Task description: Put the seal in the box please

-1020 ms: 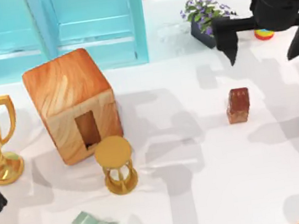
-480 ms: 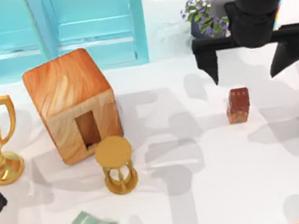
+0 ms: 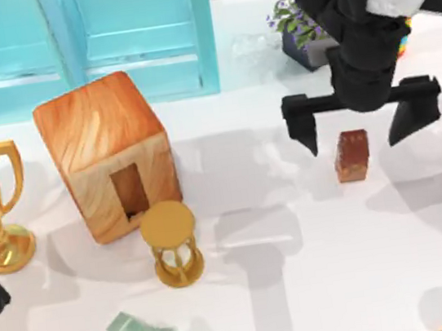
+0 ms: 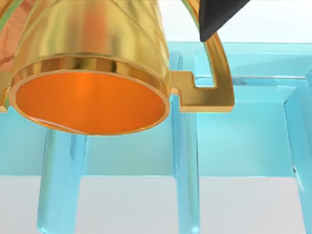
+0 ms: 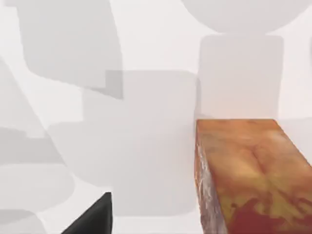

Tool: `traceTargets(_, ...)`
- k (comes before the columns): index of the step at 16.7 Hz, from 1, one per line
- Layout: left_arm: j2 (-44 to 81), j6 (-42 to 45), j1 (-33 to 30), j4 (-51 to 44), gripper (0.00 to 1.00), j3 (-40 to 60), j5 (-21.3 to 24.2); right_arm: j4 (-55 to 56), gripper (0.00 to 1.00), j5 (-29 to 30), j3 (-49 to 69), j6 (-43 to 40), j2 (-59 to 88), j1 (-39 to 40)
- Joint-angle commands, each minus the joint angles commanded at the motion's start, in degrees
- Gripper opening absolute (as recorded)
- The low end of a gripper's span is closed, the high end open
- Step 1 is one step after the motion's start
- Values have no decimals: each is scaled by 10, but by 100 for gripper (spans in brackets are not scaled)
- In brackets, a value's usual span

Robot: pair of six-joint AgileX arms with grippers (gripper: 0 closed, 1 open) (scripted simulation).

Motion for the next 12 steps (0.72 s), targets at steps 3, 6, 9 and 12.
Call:
traceTargets(3,0,0,0,0,100,0,0,59,100,0,-46,1,13,1)
traceTargets(6,0,0,0,0,100,0,0,70,100,0,-55,1,16,1)
traceTargets(9,0,0,0,0,100,0,0,70,92,0,-55,1,16,1)
traceTargets(12,0,0,0,0,100,0,0,70,70,0,-55,1,16,1)
